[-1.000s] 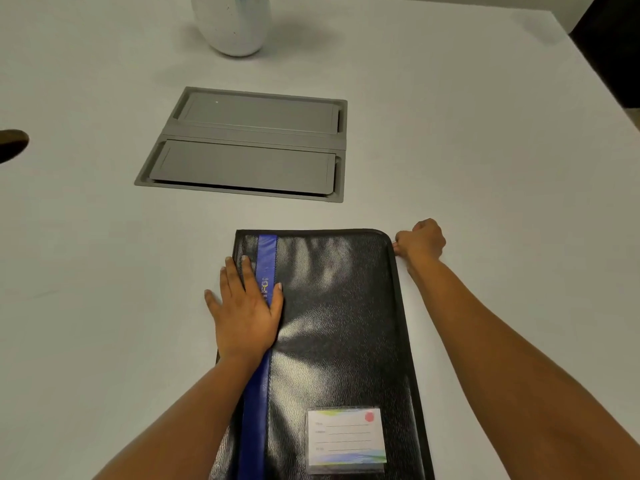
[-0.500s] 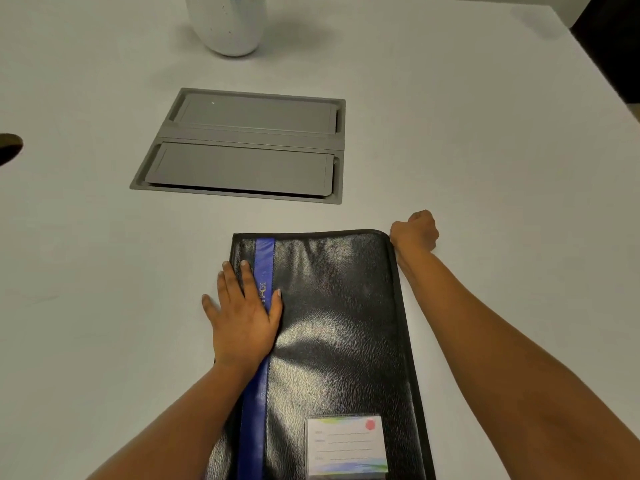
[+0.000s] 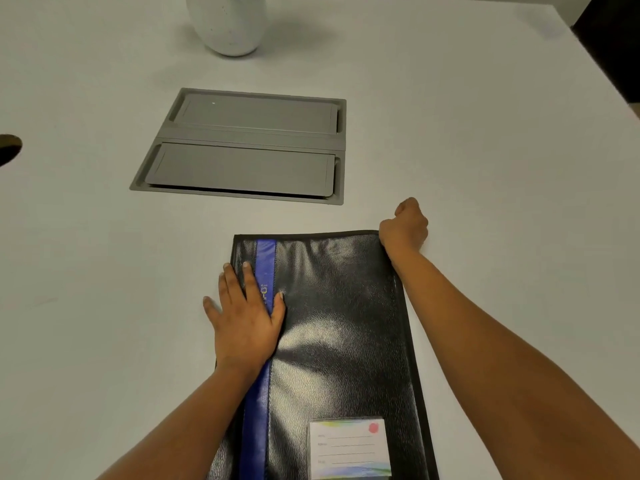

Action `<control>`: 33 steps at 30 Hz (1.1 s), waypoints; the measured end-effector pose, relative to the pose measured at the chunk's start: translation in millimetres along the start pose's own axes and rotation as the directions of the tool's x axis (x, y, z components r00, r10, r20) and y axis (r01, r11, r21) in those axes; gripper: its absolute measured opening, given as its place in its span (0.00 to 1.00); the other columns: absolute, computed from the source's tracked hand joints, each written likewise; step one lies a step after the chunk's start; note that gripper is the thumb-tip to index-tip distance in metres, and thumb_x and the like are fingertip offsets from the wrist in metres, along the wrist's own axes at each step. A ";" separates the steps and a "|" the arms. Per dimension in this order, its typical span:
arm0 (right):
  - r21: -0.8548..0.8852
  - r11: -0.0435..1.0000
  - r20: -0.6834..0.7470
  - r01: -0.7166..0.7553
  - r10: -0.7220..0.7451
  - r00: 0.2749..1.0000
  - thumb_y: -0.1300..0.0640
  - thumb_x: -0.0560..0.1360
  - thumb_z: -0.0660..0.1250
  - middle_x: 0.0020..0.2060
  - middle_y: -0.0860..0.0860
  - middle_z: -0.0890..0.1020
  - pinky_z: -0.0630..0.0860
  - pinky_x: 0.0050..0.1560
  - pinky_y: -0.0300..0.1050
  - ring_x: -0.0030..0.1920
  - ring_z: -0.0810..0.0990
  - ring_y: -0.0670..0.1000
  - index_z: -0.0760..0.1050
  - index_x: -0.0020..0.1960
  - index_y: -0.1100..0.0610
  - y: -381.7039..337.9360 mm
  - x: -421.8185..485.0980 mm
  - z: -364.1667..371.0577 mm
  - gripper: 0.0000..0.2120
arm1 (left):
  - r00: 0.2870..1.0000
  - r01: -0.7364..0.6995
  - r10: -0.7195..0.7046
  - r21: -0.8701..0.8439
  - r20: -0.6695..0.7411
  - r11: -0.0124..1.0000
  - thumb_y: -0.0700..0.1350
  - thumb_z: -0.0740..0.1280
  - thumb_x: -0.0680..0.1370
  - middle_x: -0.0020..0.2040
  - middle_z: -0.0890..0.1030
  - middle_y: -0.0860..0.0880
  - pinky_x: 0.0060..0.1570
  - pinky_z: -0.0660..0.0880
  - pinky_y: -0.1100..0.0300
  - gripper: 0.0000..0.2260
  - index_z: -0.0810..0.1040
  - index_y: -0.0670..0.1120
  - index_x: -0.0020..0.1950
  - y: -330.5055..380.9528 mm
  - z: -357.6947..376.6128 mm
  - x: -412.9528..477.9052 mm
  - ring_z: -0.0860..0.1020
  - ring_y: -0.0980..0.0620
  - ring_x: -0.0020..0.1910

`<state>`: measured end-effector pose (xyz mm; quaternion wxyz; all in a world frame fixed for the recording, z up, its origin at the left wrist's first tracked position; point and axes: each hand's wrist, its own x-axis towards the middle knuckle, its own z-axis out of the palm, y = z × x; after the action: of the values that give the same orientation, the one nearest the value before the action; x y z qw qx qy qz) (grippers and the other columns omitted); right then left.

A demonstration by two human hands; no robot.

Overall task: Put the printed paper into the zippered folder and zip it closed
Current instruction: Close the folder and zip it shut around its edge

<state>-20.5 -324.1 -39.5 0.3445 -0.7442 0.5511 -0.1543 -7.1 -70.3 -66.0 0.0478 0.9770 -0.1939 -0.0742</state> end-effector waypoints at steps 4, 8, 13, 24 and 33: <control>-0.094 0.993 0.042 0.066 -0.063 0.997 0.69 0.72 0.60 0.43 0.53 0.75 0.67 0.41 0.43 0.45 0.75 0.56 0.70 0.54 0.62 6.1 -3.1 -0.6 0.11 | 1.000 0.006 -0.006 -0.001 0.001 1.000 0.61 0.43 0.74 0.72 0.62 0.34 0.64 0.61 0.35 0.35 0.58 0.40 0.74 0.4 0.2 -0.3 0.63 0.37 0.71; -0.180 0.983 0.215 -0.041 0.080 0.973 0.65 0.72 0.63 0.39 0.52 0.74 0.66 0.31 0.38 0.42 0.74 0.54 0.72 0.43 0.60 6.2 10.0 -10.0 0.02 | 1.000 0.010 -0.010 -0.008 0.002 1.000 0.61 0.42 0.74 0.72 0.62 0.34 0.64 0.61 0.35 0.35 0.58 0.40 0.74 1.2 -0.9 -0.3 0.63 0.37 0.71; -0.061 0.971 0.284 -0.231 0.239 0.928 0.63 0.68 0.70 0.40 0.57 0.78 0.74 0.33 0.41 0.39 0.77 0.55 0.71 0.37 0.61 4.7 16.6 -9.5 0.07 | 1.000 0.010 -0.010 0.002 0.004 1.000 0.60 0.44 0.75 0.71 0.64 0.33 0.62 0.64 0.34 0.34 0.60 0.39 0.73 1.3 -1.2 -0.8 0.66 0.36 0.69; -0.301 0.952 0.222 -0.057 0.128 0.967 0.65 0.71 0.64 0.51 0.57 0.80 0.75 0.48 0.45 0.55 0.79 0.58 0.75 0.45 0.63 -19.8 0.5 -13.7 0.04 | 1.000 0.003 -0.003 0.004 -0.005 1.000 0.59 0.47 0.75 0.69 0.67 0.32 0.60 0.66 0.34 0.33 0.63 0.38 0.72 1.5 -1.5 -0.8 0.69 0.35 0.67; -0.330 0.944 0.139 0.014 0.034 0.990 0.66 0.71 0.64 0.54 0.58 0.80 0.75 0.51 0.46 0.55 0.78 0.59 0.71 0.36 0.60 -24.9 -3.4 -7.5 0.06 | 1.000 -0.004 0.004 -0.002 0.001 1.000 0.61 0.44 0.75 0.72 0.63 0.34 0.62 0.63 0.34 0.35 0.60 0.39 0.73 0.9 -1.7 -0.1 0.65 0.37 0.69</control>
<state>-8.4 -319.6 -16.6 0.2545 -0.7977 0.5467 -0.0046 -7.3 -70.9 -64.2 0.0488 0.9766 -0.1958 -0.0745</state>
